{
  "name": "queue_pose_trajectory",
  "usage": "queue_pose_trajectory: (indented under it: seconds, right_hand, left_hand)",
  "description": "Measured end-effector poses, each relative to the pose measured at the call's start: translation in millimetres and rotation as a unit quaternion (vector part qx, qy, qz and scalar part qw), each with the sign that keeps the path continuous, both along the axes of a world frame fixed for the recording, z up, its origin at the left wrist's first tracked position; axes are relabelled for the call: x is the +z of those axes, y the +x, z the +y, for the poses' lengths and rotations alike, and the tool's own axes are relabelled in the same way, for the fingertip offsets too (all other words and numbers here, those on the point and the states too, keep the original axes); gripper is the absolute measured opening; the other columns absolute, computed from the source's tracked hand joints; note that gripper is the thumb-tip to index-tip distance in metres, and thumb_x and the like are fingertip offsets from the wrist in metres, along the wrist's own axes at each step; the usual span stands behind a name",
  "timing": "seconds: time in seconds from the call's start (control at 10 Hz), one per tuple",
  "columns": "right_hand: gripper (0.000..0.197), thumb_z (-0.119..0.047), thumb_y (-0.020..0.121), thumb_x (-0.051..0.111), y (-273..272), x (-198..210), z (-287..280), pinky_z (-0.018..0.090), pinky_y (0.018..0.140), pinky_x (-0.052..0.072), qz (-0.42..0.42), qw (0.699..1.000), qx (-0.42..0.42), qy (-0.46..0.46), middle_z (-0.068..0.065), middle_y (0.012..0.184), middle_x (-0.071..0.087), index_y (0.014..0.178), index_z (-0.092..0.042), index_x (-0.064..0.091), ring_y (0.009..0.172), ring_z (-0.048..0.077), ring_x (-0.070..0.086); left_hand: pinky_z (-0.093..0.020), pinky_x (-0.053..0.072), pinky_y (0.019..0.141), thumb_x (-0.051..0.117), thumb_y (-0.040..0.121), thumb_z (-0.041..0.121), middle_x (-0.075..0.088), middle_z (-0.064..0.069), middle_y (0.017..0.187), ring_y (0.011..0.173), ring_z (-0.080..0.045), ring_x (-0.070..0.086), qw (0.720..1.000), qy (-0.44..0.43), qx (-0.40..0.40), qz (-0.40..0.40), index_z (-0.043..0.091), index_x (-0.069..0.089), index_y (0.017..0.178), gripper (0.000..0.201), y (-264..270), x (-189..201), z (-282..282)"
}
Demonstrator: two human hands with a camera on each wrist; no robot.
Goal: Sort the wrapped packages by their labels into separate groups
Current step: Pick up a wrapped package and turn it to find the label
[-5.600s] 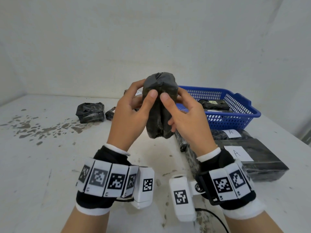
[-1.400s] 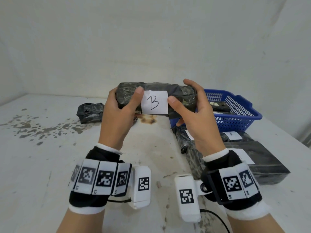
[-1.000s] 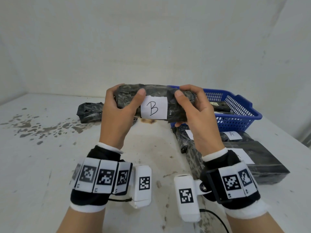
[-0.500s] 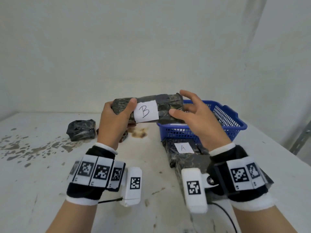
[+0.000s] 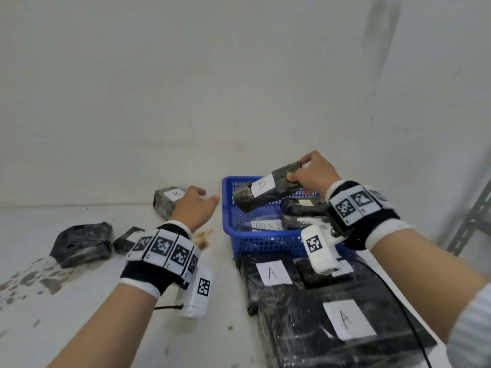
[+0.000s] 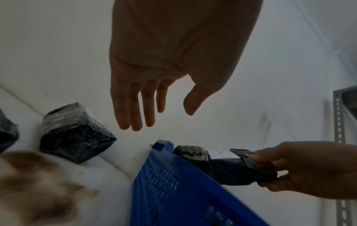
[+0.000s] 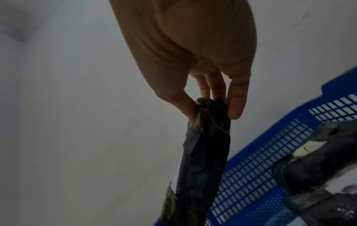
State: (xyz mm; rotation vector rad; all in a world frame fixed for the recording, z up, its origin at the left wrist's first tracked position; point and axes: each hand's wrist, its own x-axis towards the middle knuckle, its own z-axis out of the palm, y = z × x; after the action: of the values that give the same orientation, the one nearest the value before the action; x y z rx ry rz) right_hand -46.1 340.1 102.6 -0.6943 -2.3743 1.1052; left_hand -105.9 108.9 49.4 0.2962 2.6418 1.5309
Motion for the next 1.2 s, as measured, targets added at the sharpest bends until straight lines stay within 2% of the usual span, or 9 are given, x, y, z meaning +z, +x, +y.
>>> queue_pose_trajectory:
  seconds: [0.2, 0.3, 0.4, 0.5, 0.7, 0.9, 1.0, 1.1, 1.2]
  right_hand:
    - [0.024, -0.005, 0.092, 0.063, -60, -19, 17, 0.036, 0.075, 0.062, -0.13, 0.989, 0.051, -0.058, 0.017, 0.117, 0.06, 0.114, -0.005, 0.053, 0.095, 0.029, 0.065]
    - [0.025, -0.015, 0.1, 0.058, -74, -29, 30, 0.031, 0.089, 0.052, -0.237, 0.967, 0.091, 0.028, 0.016, 0.119, 0.066, 0.119, 0.0, 0.062, 0.105, 0.031, 0.066]
    - [0.045, -0.001, 0.092, 0.063, -99, -48, 57, 0.036, 0.085, 0.059, -0.211, 0.969, 0.094, -0.088, 0.013, 0.107, 0.062, 0.136, 0.006, 0.053, 0.095, 0.027, 0.065]
    - [0.048, 0.003, 0.088, 0.066, -109, -52, 65, 0.041, 0.087, 0.06, -0.236, 0.963, 0.094, -0.087, 0.012, 0.099, 0.062, 0.134, 0.007, 0.054, 0.093, 0.029, 0.065]
    - [0.044, -0.015, 0.085, 0.08, -115, -38, 54, 0.044, 0.102, 0.053, -0.309, 0.946, 0.075, 0.06, 0.016, 0.122, 0.069, 0.122, 0.001, 0.065, 0.105, 0.03, 0.069]
    - [0.032, -0.015, 0.088, 0.074, -121, -50, 55, 0.035, 0.082, 0.057, -0.357, 0.905, 0.138, 0.187, 0.012, 0.113, 0.071, 0.118, -0.008, 0.065, 0.086, 0.026, 0.071]
    - [0.064, -0.018, 0.086, 0.076, -121, -41, 58, 0.035, 0.079, 0.057, -0.374, 0.889, 0.217, 0.153, 0.0, 0.131, 0.053, 0.142, -0.033, 0.048, 0.103, 0.027, 0.063]
    - [0.077, -0.028, 0.084, 0.08, -116, -46, 52, 0.039, 0.102, 0.047, -0.383, 0.864, 0.281, 0.167, -0.004, 0.149, 0.043, 0.149, -0.041, 0.04, 0.137, 0.025, 0.042]
    - [0.071, -0.031, 0.079, 0.084, -120, -60, 50, 0.034, 0.108, 0.034, -0.357, 0.867, 0.263, 0.229, -0.002, 0.145, 0.053, 0.142, -0.034, 0.052, 0.135, 0.023, 0.047]
  left_hand:
    - [-0.035, 0.032, 0.108, 0.049, 0.1, 0.033, 0.041, -0.011, 0.149, 0.134, -0.026, 0.043, 0.996, -0.072, -0.054, 0.001, 0.007, 0.032, 0.144, 0.054, -29, -14, 24]
    - [-0.038, 0.034, 0.111, 0.046, 0.1, 0.036, 0.04, -0.007, 0.151, 0.134, -0.024, 0.044, 0.992, -0.093, -0.088, 0.008, 0.01, 0.029, 0.147, 0.056, -41, -25, 26]
    - [-0.035, 0.039, 0.105, 0.037, 0.103, 0.037, 0.046, -0.003, 0.147, 0.128, -0.021, 0.05, 0.987, -0.103, -0.123, 0.022, 0.013, 0.031, 0.145, 0.049, -47, -35, 27]
    - [-0.03, 0.042, 0.09, 0.029, 0.105, 0.034, 0.055, -0.002, 0.137, 0.116, -0.022, 0.058, 0.984, -0.099, -0.145, 0.029, 0.015, 0.033, 0.142, 0.042, -44, -38, 29]
    - [-0.03, 0.042, 0.083, 0.026, 0.105, 0.035, 0.062, -0.002, 0.123, 0.104, -0.021, 0.061, 0.985, -0.081, -0.149, 0.029, 0.019, 0.031, 0.143, 0.042, -42, -42, 31]
    - [-0.03, 0.041, 0.086, 0.025, 0.104, 0.038, 0.062, -0.002, 0.125, 0.11, -0.022, 0.06, 0.986, -0.074, -0.148, 0.024, 0.02, 0.028, 0.146, 0.046, -41, -43, 29]
    - [-0.027, 0.038, 0.082, 0.025, 0.104, 0.039, 0.063, -0.002, 0.124, 0.11, -0.022, 0.06, 0.985, -0.08, -0.15, 0.027, 0.021, 0.028, 0.146, 0.046, -42, -44, 28]
    - [-0.029, 0.04, 0.082, 0.025, 0.104, 0.038, 0.064, -0.001, 0.117, 0.106, -0.022, 0.061, 0.986, -0.077, -0.147, 0.026, 0.021, 0.028, 0.146, 0.045, -41, -45, 29]
    - [-0.03, 0.041, 0.081, 0.025, 0.104, 0.038, 0.065, -0.001, 0.114, 0.104, -0.022, 0.062, 0.986, -0.075, -0.146, 0.027, 0.021, 0.028, 0.146, 0.045, -41, -45, 30]
